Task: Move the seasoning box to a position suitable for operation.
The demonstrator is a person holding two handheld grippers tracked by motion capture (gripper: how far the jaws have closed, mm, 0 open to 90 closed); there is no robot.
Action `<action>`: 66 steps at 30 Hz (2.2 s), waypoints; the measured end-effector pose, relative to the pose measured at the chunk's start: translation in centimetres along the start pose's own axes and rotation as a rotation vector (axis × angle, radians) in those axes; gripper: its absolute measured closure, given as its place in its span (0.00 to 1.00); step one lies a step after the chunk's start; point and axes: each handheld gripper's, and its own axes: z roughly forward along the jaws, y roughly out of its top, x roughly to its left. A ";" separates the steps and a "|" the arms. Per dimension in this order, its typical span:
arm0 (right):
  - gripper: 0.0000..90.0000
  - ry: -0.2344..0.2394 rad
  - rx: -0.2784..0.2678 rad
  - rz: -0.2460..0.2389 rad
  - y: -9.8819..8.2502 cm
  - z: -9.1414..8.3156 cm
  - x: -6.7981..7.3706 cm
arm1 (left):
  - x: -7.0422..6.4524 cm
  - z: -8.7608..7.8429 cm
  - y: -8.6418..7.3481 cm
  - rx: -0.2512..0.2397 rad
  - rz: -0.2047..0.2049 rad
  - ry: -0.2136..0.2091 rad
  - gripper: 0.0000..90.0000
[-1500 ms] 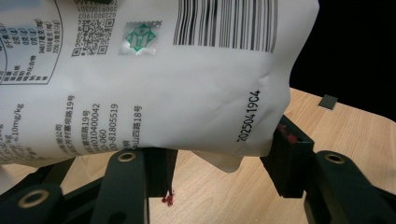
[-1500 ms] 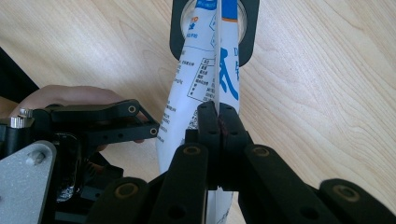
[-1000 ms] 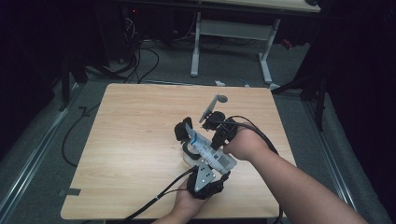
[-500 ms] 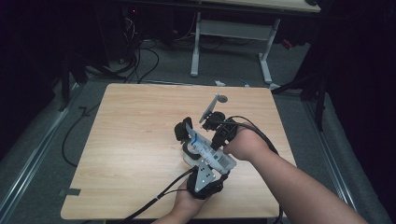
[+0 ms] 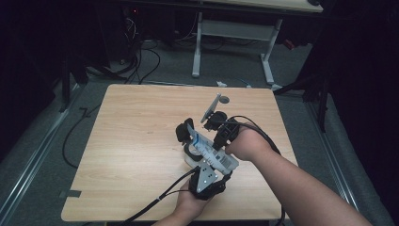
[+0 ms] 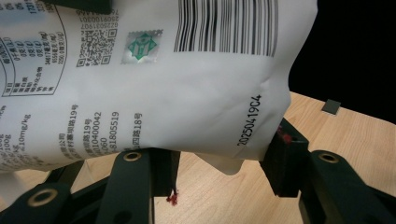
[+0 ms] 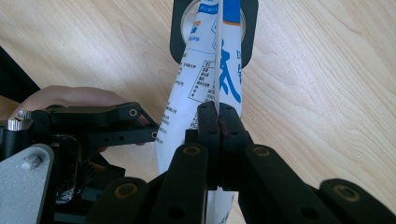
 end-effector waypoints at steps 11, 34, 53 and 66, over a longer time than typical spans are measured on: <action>1.00 -0.001 -0.004 -0.006 0.2 -0.3 0.0 | 0.1 -0.1 0.2 -0.002 0.001 0.004 0.59; 1.00 -0.002 -0.012 -0.018 0.3 -0.3 0.0 | 0.2 -0.1 0.3 -0.010 -0.004 0.006 0.59; 1.00 -0.010 -0.009 -0.020 0.4 -0.3 0.1 | 0.2 -0.1 0.4 -0.011 0.000 0.008 0.59; 1.00 -0.011 -0.013 -0.020 0.5 -0.3 0.2 | 0.3 -0.1 0.4 -0.014 0.004 0.016 0.59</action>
